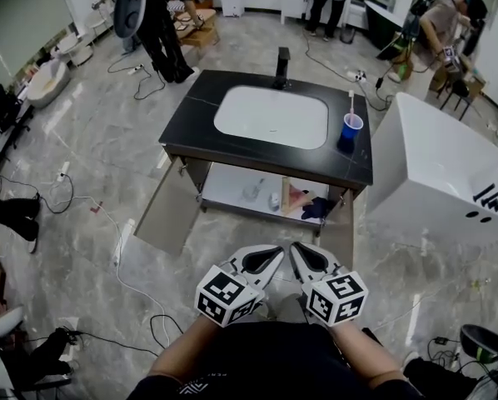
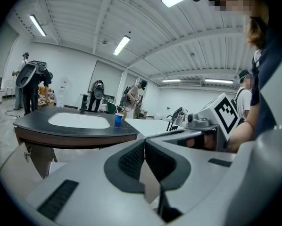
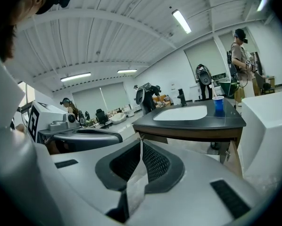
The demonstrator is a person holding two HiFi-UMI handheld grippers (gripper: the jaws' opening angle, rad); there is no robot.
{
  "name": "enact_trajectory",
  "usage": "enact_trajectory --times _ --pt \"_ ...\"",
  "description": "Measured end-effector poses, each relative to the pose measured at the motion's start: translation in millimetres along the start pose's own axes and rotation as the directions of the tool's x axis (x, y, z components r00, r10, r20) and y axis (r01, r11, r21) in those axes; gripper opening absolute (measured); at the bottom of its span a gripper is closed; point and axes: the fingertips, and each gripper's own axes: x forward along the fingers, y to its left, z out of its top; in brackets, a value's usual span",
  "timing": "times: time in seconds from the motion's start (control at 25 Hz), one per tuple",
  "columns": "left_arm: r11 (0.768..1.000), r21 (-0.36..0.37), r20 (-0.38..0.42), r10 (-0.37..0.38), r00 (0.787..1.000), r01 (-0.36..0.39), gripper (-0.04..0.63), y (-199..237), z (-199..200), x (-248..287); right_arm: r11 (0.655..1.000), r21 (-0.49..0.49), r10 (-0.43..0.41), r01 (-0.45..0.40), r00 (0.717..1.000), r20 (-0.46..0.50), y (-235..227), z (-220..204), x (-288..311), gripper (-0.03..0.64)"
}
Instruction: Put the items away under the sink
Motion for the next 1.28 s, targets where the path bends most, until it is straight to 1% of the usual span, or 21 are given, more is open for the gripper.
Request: enact_trajectory --times 0.2,0.32,0.48,0.6,0.68,1.04,1.28 --pt "1.000 -0.002 0.005 -0.018 1.000 0.018 0.011 8 7 10 1.000 0.007 -0.014 0.014 1.000 0.004 -18 8 13 0.040" --pt "1.000 0.011 -0.006 -0.010 1.000 0.010 0.011 16 10 20 1.000 0.011 -0.029 0.029 0.999 0.015 -37 19 20 0.040" --pt "1.000 0.005 -0.005 0.009 1.000 -0.009 0.011 34 20 41 0.999 0.011 -0.038 0.038 0.999 0.026 -62 37 32 0.040" --pt "1.000 0.007 -0.002 0.004 1.000 -0.004 0.010 45 29 62 0.999 -0.004 -0.045 0.045 0.999 0.024 -81 47 40 0.040" --pt "1.000 0.009 -0.005 -0.005 1.000 0.005 0.011 52 34 75 0.999 0.009 -0.049 0.049 0.999 0.020 -93 51 47 0.040" --pt "1.000 -0.010 -0.022 -0.025 0.999 0.025 0.010 83 52 120 0.997 0.021 -0.070 0.070 0.997 0.022 -134 77 71 0.040" --pt "0.999 -0.025 -0.022 -0.031 0.999 0.030 0.010 94 66 142 0.996 0.029 -0.085 0.084 0.996 0.029 -158 92 76 0.041"
